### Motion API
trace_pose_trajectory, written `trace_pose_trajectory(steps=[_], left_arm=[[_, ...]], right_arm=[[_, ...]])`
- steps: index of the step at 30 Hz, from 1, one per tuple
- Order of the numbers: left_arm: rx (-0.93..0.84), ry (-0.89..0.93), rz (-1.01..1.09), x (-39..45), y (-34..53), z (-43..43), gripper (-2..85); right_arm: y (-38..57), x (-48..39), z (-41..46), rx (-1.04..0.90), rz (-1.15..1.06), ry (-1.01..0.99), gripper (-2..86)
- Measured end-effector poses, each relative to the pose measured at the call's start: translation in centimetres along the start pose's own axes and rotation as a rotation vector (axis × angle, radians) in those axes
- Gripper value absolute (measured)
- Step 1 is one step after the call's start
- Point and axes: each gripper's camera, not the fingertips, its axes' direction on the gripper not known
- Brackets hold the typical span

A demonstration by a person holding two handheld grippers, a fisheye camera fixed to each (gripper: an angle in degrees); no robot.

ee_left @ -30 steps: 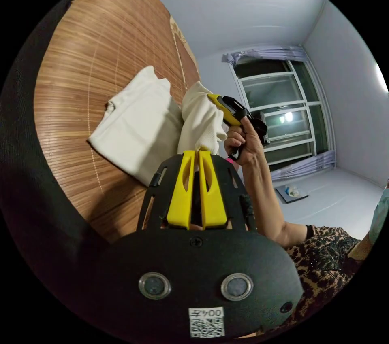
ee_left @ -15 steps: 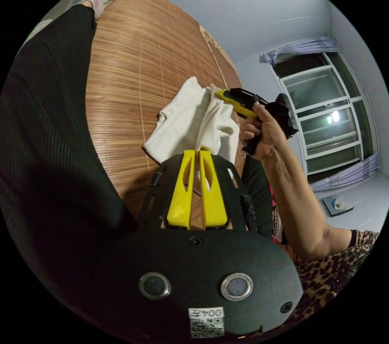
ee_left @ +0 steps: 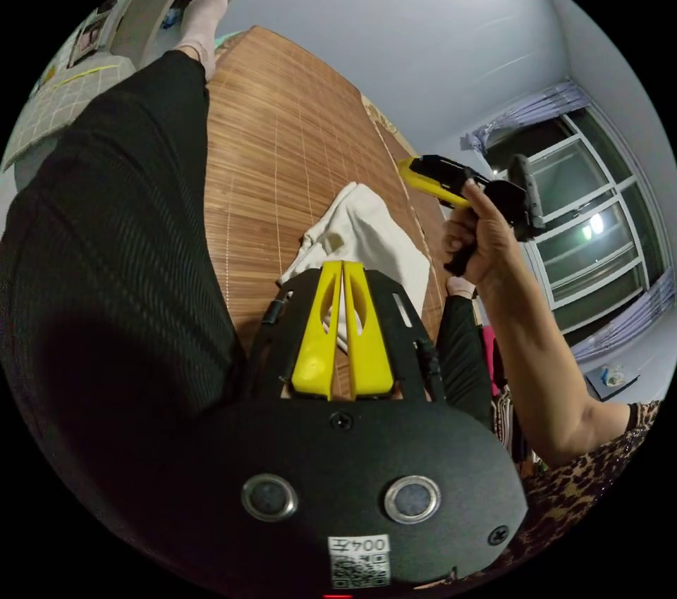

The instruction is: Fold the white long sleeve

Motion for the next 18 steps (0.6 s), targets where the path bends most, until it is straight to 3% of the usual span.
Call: trace_pose_trajectory(steps=[3, 5, 12, 16, 18], left_arm=[[-0.009, 0.0, 0.022, 0.5, 0.2, 0.2, 0.2], [-0.048, 0.005, 0.069, 1.3, -0.2, 1.0, 0.2], [-0.222, -0.135, 0.408, 8.1, -3.2, 8.8, 0.4], [-0.308, -0.256, 0.386, 6.4, -3.8, 12.7, 0.4], [-0.306, -0.213, 0.342, 4.7, -3.6, 12.6, 0.5]], right_arm=[[3.6, 0.1, -4.9, 0.139, -0.082, 0.022, 7.9], [6.4, 2.1, -6.2, 0.117, -0.061, -0.004, 9.6], [21.5, 13.2, -5.3, -0.102, 0.439, -0.177, 12.8], [26.7, 14.7, -4.2, -0.147, 0.584, -0.224, 12.9], [27.0, 14.8, -4.0, -0.138, 0.599, -0.245, 12.9]])
